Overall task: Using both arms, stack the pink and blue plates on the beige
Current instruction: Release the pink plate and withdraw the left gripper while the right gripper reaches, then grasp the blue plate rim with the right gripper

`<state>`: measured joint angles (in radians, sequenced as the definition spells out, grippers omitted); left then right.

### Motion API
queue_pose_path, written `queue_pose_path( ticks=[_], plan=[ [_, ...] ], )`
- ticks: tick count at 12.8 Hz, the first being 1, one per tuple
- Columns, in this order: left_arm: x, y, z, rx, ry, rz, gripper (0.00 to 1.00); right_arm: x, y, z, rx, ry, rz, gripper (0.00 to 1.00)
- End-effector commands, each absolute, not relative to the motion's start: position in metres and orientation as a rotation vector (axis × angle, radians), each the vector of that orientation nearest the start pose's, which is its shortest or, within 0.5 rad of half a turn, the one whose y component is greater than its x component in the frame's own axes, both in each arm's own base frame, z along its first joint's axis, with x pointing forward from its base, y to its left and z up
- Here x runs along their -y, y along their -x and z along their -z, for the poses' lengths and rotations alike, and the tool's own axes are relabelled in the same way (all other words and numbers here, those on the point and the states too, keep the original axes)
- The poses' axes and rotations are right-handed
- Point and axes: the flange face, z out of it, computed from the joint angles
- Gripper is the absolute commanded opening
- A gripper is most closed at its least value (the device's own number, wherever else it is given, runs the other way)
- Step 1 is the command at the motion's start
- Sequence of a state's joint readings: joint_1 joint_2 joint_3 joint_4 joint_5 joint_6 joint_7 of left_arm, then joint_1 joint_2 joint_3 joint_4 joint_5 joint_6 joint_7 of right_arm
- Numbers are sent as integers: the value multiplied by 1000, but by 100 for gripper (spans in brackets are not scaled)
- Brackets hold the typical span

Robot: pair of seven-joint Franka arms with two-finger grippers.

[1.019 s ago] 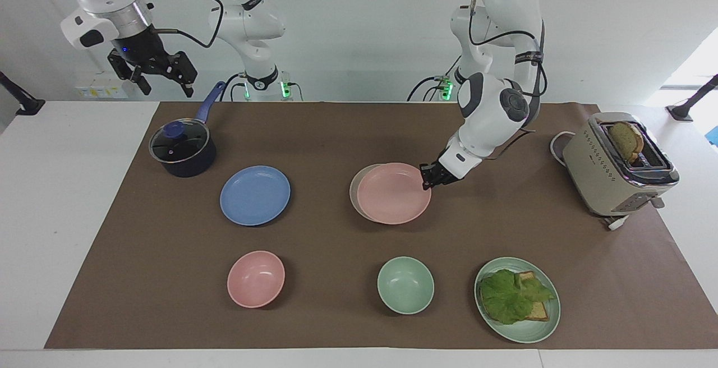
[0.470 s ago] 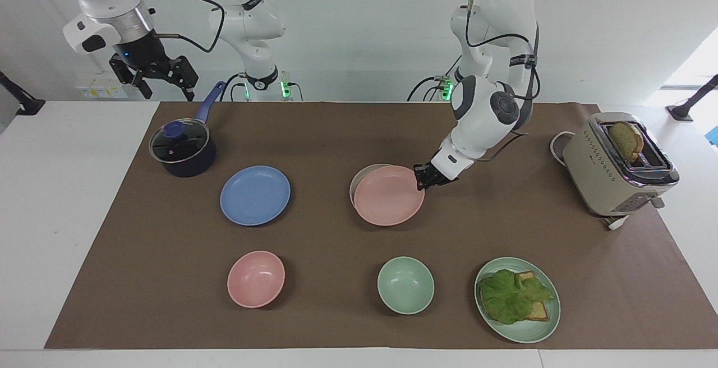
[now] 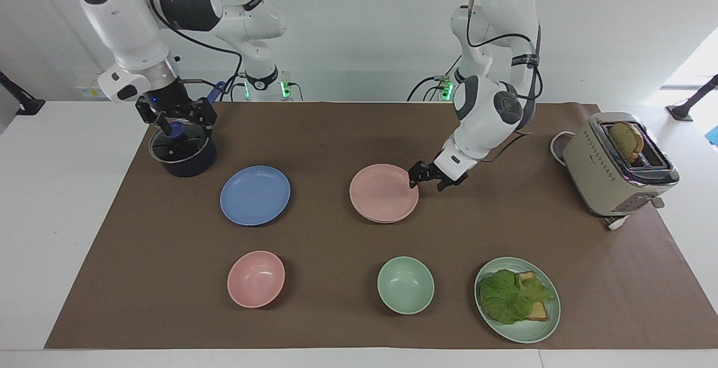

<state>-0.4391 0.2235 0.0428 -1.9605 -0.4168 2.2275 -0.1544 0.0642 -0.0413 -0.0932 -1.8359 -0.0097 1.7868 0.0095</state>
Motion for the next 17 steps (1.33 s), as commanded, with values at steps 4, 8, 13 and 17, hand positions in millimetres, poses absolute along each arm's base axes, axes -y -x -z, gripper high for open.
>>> queue_pose_path(
  ticks=[4,8,13,17],
  plan=[
    [178,-591,-441,-97,3286,-27,100,16,-568,-444,110,3134,-91,100],
    [116,-605,-511,-151,3190,-37,100,22,-567,-386,143,3133,-127,100],
    [50,-590,-567,-127,3152,9,100,42,-559,-349,119,3134,-139,100],
    [32,-577,-617,-130,3147,41,100,23,-580,-290,37,3082,-38,100]
  ],
)
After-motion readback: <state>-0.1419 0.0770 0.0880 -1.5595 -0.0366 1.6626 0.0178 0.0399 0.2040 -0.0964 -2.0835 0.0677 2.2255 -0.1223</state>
